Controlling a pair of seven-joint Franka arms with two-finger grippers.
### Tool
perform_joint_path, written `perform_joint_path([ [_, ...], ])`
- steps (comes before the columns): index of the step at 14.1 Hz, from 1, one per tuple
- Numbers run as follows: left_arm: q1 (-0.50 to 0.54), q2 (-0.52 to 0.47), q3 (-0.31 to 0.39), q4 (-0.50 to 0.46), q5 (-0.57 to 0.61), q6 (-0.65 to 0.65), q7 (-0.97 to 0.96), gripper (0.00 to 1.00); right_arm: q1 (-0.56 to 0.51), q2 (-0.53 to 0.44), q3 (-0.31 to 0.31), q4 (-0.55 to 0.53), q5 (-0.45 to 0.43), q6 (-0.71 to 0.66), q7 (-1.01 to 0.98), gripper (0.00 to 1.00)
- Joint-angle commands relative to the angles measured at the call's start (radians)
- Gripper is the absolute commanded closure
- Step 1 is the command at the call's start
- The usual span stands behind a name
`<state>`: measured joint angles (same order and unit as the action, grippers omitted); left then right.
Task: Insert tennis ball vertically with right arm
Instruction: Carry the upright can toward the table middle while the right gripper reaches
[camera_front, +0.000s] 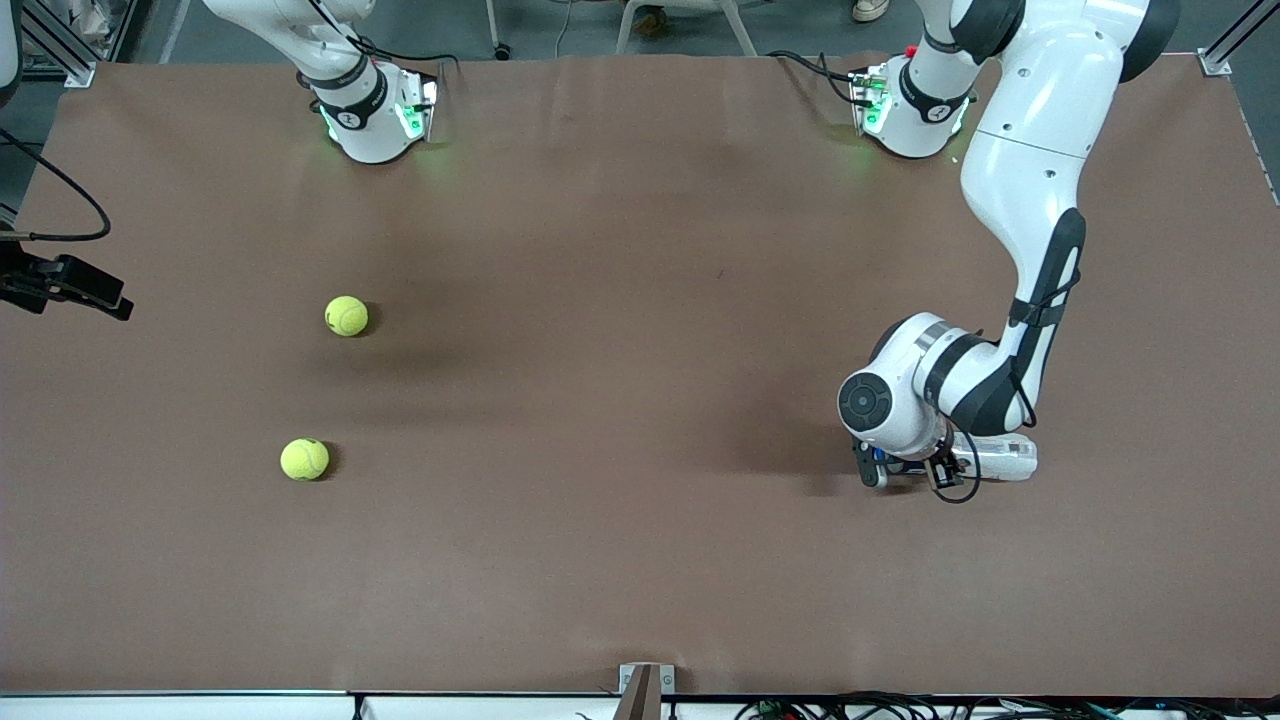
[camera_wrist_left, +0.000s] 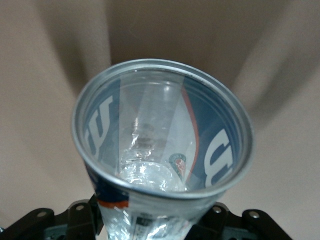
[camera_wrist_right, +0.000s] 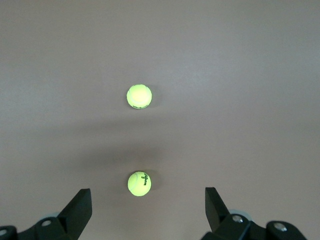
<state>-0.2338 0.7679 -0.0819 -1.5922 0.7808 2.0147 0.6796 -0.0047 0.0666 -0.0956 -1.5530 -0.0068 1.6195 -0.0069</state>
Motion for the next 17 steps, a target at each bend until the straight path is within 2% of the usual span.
perform_joint_path([
  [1,-0.002,0.005,-0.018,0.021,-0.058,0.027,0.006,0.35,0.006,0.009,0.001,0.017,-0.022,-0.012,0.007,0.00],
  [5,0.013,-0.024,-0.097,0.026,-0.210,0.026,0.026,0.34,0.005,0.027,0.002,0.017,-0.019,-0.007,0.007,0.00],
  [9,0.011,-0.024,-0.182,0.112,-0.441,0.026,0.112,0.34,0.005,0.041,0.002,0.017,-0.018,-0.006,0.005,0.00],
  [15,0.011,-0.019,-0.323,0.205,-0.653,0.029,0.176,0.34,0.009,0.053,0.002,0.019,-0.019,-0.004,-0.002,0.00],
  [17,0.011,-0.021,-0.364,0.209,-0.756,0.117,0.189,0.35,0.009,0.055,0.002,0.019,-0.015,0.000,-0.002,0.00],
])
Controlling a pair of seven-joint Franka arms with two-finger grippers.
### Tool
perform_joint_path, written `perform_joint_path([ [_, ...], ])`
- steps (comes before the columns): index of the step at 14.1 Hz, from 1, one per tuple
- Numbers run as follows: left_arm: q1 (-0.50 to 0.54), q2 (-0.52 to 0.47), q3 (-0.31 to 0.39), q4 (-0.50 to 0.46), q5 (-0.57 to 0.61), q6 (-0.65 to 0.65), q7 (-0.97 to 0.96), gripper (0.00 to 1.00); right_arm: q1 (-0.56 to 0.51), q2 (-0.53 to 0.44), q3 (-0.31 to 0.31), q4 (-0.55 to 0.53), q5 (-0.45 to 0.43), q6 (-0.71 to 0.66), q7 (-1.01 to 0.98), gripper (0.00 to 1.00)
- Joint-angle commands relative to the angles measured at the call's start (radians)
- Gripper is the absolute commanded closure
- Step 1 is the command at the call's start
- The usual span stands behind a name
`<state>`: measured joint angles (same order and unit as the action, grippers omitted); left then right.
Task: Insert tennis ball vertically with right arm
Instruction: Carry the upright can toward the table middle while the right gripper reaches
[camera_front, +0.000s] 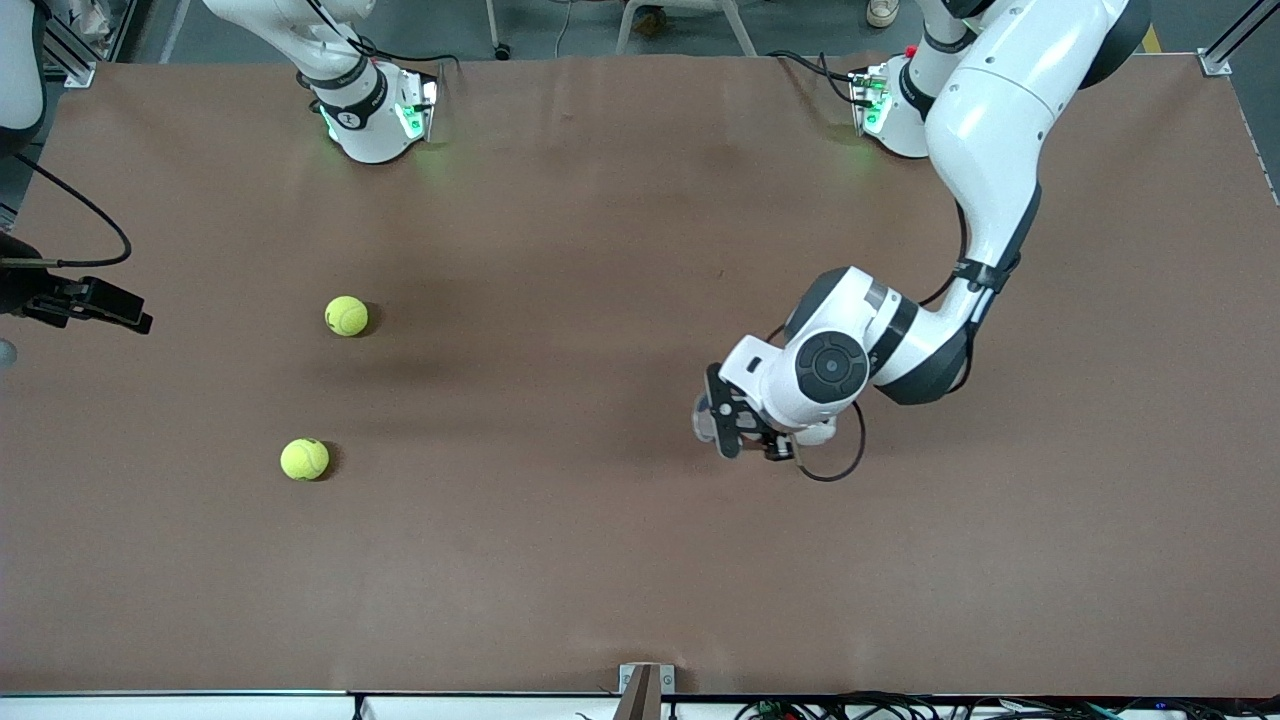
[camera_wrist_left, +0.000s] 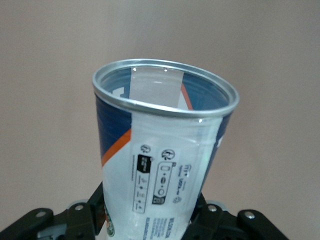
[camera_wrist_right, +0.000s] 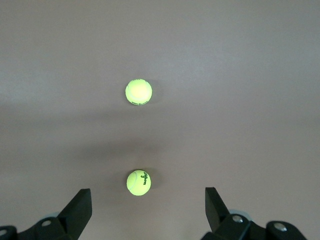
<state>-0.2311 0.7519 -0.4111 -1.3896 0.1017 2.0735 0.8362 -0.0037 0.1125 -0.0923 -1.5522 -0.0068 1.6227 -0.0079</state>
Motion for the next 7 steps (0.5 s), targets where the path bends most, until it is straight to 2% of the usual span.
perform_joint_path([
  [1,0.007,-0.003,-0.060,0.004,-0.101,0.104,0.037,0.34,0.008,0.009,-0.001,0.017,-0.013,-0.003,0.000,0.00],
  [4,-0.008,0.010,-0.113,-0.012,-0.181,0.290,0.073,0.34,0.011,0.021,0.000,0.005,-0.007,-0.018,-0.003,0.00],
  [7,-0.008,0.029,-0.166,-0.029,-0.324,0.454,0.084,0.34,0.016,0.032,0.000,-0.078,-0.007,-0.032,-0.001,0.00],
])
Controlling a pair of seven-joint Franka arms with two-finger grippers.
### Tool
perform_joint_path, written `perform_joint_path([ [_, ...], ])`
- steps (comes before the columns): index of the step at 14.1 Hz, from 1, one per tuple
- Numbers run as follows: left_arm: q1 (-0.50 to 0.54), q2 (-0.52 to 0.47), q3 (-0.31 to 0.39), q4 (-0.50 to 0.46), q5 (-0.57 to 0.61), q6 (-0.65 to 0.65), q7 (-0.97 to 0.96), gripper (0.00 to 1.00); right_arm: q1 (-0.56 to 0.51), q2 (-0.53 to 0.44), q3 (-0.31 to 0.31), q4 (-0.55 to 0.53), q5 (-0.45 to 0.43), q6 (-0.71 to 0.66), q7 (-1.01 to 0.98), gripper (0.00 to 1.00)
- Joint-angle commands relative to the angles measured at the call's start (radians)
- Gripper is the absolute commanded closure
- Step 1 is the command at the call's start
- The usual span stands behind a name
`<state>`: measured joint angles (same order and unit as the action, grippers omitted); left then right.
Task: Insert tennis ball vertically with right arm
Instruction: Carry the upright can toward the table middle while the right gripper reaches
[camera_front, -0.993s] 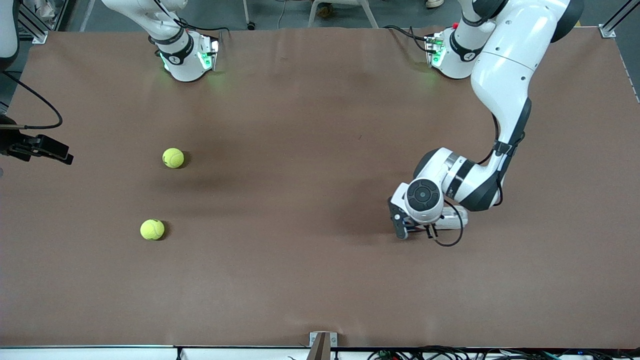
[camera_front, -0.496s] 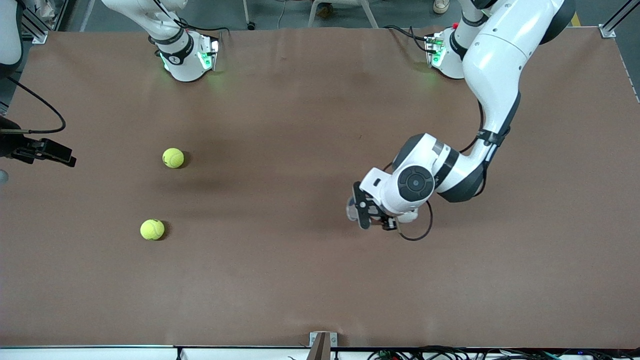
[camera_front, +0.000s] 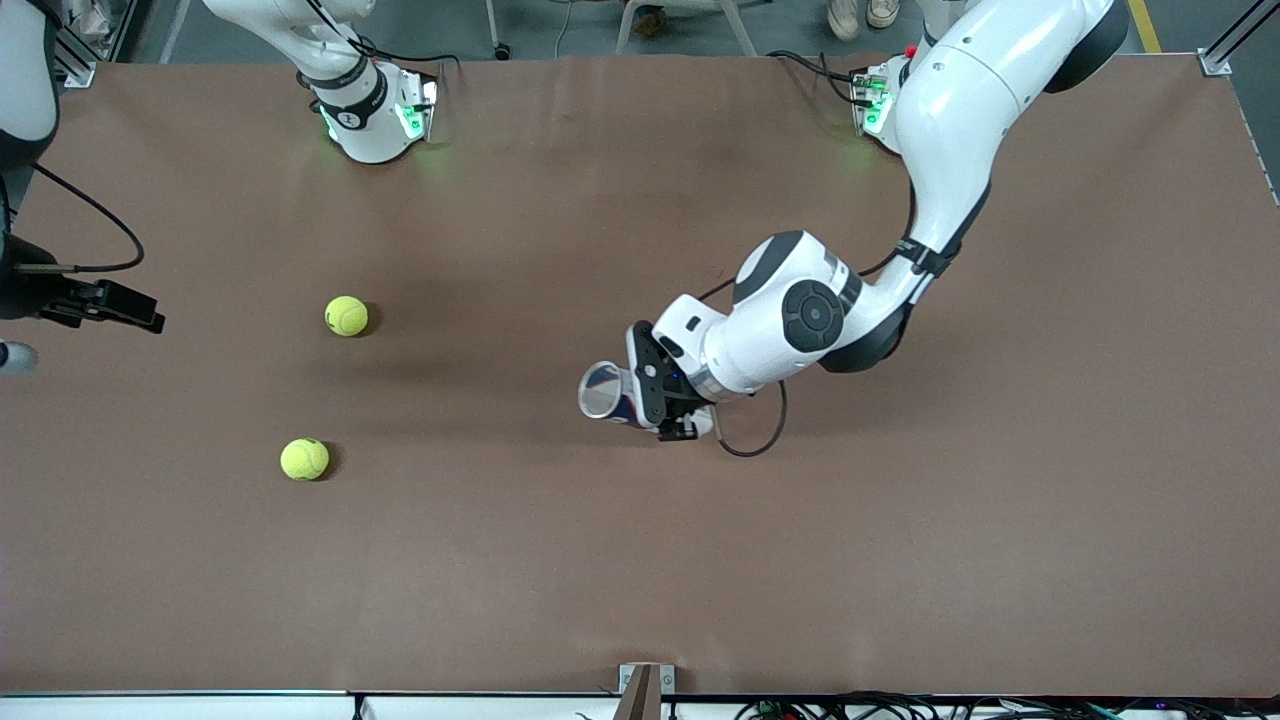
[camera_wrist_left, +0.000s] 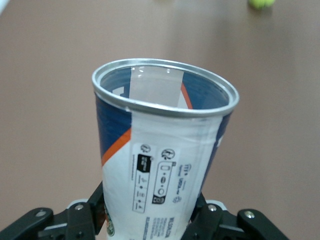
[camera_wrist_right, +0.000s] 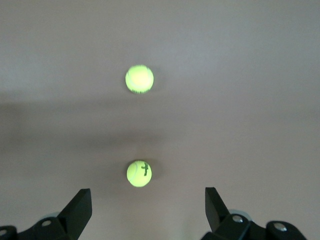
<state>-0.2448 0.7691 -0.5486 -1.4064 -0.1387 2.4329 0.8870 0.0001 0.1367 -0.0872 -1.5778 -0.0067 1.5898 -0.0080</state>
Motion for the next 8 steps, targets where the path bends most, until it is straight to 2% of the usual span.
perform_joint_path([
  [1,0.004,0.021,-0.046,-0.017,-0.125,0.139,0.033,0.34,0.015,0.018,-0.005,-0.077,-0.007,0.002,-0.001,0.00],
  [3,0.002,0.030,-0.068,-0.052,-0.191,0.233,0.033,0.34,0.040,0.046,-0.005,-0.111,-0.007,0.009,-0.003,0.00],
  [6,0.004,0.038,-0.091,-0.111,-0.222,0.354,0.044,0.36,0.054,0.128,-0.003,-0.120,-0.007,0.009,-0.003,0.00],
  [8,0.005,0.058,-0.116,-0.114,-0.283,0.414,0.046,0.36,0.051,0.173,-0.003,-0.140,-0.007,0.015,-0.003,0.00],
])
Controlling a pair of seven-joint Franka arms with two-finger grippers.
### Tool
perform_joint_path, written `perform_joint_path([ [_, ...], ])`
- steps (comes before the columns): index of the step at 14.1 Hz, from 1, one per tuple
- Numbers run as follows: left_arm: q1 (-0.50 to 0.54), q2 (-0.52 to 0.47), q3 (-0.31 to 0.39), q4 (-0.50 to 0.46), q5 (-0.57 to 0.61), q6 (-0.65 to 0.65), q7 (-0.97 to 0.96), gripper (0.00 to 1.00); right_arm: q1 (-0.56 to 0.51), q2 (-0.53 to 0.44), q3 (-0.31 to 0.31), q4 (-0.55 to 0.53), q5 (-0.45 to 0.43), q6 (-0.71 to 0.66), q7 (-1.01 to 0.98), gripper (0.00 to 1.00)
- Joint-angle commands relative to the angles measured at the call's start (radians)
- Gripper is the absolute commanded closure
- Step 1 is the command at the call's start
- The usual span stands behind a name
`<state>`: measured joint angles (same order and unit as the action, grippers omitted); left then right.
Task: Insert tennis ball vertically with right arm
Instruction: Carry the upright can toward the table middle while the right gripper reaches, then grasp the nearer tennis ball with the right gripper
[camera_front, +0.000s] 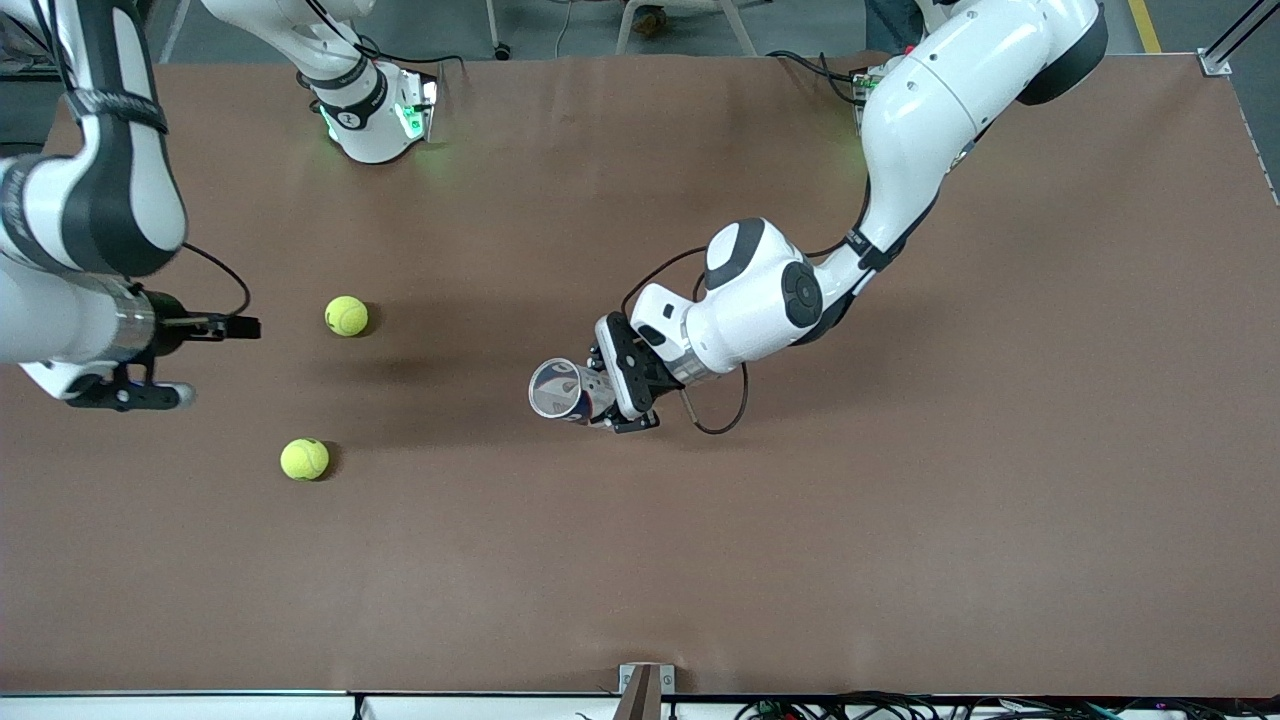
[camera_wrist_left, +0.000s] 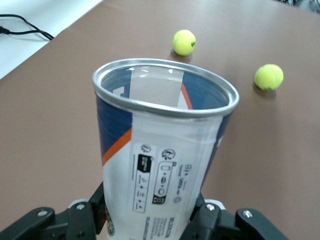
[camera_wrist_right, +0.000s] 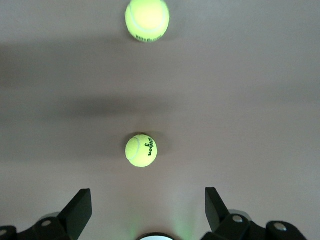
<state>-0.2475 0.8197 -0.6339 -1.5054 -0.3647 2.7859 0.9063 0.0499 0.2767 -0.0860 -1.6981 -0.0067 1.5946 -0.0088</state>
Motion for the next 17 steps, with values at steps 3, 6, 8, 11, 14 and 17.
perform_joint_path([
  [3,0.007,0.015,-0.032,-0.038,-0.069,0.145,0.026,0.36,0.002,0.042,-0.005,-0.129,-0.003,0.115,-0.002,0.00],
  [6,0.016,0.016,-0.053,-0.133,-0.068,0.328,0.033,0.36,0.002,0.033,-0.003,-0.253,0.034,0.209,-0.004,0.00],
  [8,0.033,0.025,-0.075,-0.165,-0.068,0.386,0.033,0.37,0.007,0.012,-0.001,-0.320,0.036,0.248,-0.005,0.00],
  [11,0.057,0.073,-0.119,-0.164,-0.071,0.457,0.031,0.37,0.016,-0.034,-0.001,-0.449,0.059,0.356,-0.004,0.00],
  [14,0.079,0.088,-0.138,-0.168,-0.073,0.474,0.031,0.37,0.027,-0.042,-0.001,-0.546,0.063,0.493,-0.004,0.00],
  [17,0.080,0.117,-0.161,-0.187,-0.063,0.550,0.033,0.37,0.033,-0.040,-0.001,-0.591,0.082,0.544,-0.002,0.00],
])
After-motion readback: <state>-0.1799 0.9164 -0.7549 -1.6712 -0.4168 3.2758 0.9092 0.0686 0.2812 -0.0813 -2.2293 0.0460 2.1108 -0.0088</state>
